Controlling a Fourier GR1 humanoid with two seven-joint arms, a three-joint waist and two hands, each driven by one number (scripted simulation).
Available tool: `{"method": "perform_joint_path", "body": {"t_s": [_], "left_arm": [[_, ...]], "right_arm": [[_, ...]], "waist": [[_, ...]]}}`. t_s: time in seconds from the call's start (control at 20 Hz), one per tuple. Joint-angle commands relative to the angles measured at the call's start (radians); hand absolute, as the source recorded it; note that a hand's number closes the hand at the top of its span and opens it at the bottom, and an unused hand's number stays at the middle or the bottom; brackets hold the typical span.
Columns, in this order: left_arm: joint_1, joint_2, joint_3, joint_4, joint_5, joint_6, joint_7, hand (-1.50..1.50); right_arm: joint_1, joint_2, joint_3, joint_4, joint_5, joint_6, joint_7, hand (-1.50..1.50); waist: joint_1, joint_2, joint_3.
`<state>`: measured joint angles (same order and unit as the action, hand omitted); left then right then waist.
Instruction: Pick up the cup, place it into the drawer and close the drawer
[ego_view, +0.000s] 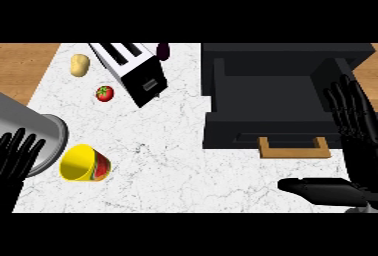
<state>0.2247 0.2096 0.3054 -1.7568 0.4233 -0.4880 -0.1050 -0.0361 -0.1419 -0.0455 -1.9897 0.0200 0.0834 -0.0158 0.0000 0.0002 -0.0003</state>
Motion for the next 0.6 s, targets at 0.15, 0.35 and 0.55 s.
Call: {"method": "perform_joint_path", "body": {"t_s": [0.15, 0.35, 0.55], "left_arm": [[-0.085, 0.056, 0.078, 0.275, -0.139, -0.019, -0.139, -1.50], [-0.162, 0.018, 0.042, 0.481, -0.272, 0.015, -0.285, -1.50], [-0.162, 0.058, 0.070, 0.648, -0.323, -0.006, -0.416, -1.50]], "right_arm": [[0.021, -0.012, -0.027, -0.073, -0.035, 0.024, 0.036, -1.50], [-0.003, 0.020, 0.010, -0.012, 0.029, -0.005, 0.018, -1.50], [0.029, 0.018, 0.013, -0.018, 0.019, 0.028, -0.021, -1.50]], "waist": [[-0.006, 0.000, 0.000], [-0.005, 0.001, 0.000], [-0.004, 0.000, 0.000]]}}
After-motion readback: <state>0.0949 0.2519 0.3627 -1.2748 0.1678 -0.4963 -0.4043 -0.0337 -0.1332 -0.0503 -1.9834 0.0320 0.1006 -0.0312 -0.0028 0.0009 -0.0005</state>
